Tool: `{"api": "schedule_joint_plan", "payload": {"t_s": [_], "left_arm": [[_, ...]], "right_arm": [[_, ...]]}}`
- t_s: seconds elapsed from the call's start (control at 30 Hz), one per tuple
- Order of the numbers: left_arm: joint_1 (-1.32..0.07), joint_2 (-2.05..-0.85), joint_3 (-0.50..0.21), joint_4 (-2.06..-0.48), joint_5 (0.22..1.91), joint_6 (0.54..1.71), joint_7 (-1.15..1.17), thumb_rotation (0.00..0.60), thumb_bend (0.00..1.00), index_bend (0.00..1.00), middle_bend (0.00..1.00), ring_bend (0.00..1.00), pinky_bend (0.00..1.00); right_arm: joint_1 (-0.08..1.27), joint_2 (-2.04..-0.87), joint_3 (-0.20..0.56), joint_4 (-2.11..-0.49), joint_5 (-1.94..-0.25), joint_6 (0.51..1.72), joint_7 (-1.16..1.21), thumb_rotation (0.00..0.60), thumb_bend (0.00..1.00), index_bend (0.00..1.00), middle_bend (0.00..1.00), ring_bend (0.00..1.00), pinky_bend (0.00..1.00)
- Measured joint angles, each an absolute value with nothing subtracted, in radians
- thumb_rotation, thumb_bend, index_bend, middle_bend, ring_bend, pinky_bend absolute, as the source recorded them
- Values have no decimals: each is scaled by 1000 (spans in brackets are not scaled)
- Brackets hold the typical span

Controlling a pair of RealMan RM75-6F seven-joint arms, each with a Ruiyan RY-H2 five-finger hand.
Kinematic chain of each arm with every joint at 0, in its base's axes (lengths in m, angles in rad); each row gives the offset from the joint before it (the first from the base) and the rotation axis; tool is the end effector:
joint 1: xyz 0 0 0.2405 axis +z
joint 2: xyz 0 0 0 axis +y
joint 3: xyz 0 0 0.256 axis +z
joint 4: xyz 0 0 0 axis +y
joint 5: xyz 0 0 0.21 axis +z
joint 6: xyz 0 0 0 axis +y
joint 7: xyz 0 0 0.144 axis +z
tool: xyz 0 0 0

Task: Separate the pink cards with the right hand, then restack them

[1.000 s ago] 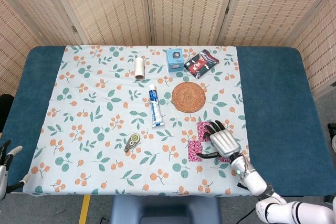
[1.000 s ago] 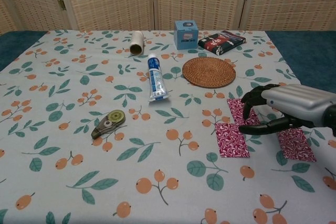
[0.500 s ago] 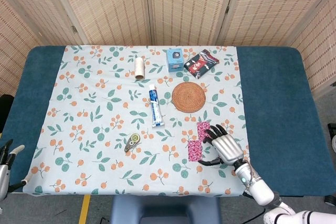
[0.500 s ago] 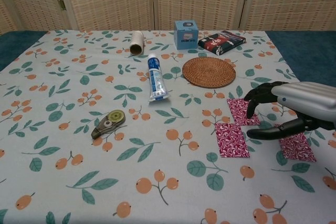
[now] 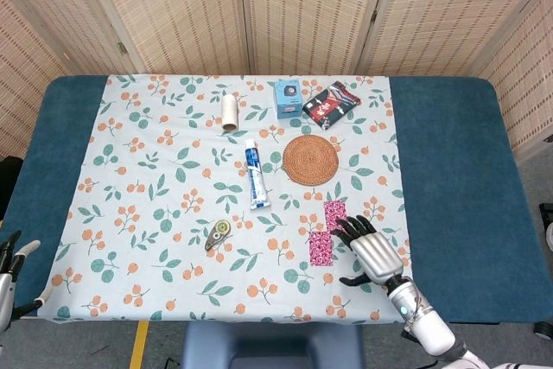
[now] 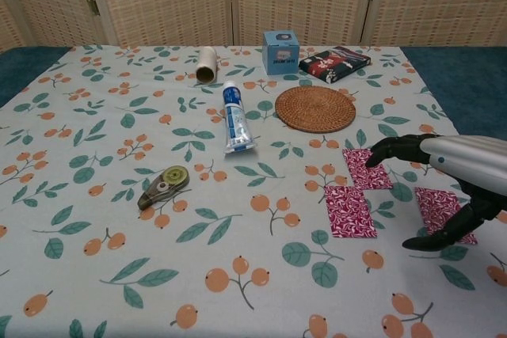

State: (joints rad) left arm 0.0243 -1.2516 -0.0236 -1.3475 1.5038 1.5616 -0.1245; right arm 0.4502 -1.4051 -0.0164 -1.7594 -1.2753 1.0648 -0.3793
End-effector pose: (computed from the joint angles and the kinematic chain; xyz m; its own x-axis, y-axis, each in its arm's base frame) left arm -0.3628 0.1397 0.1481 0.4060 -0.0128 0.9138 0.9105 0.0920 -0.4032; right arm -0.2045 -0.2275 0.0003 0.4230 -0.4089 0.8086 -0.8954 -0.3256 0.3038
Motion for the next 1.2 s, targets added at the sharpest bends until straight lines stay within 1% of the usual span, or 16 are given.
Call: {"api": "schedule_joint_plan", "payload": {"t_s": [0.23, 0.6, 0.87, 1.2], "left_arm": [[21, -1248, -22, -1350, 1515, 1566, -132, 600, 257, 223, 63, 117, 0], [23, -1253, -16, -1335, 1527, 1576, -152, 600, 257, 223, 63, 117, 0], [28, -1258, -14, -1325, 1524, 1578, -160, 600, 257, 223, 63, 117, 0], [26, -1257, -15, -1323, 1523, 1575, -162, 600, 257, 223, 63, 117, 0]], "right_arm": [[448, -1417, 3, -1803, -1177, 1074, -463, 483, 179, 139, 27, 0, 0], [502, -1444, 40, -1897, -946, 1090, -664, 484, 180, 125, 24, 0, 0], [564, -1469, 47, -1885, -868, 1089, -747, 483, 179, 124, 24, 0, 0], [626, -1514, 56, -1848, -783, 1076, -785, 483, 179, 124, 24, 0, 0]]}}
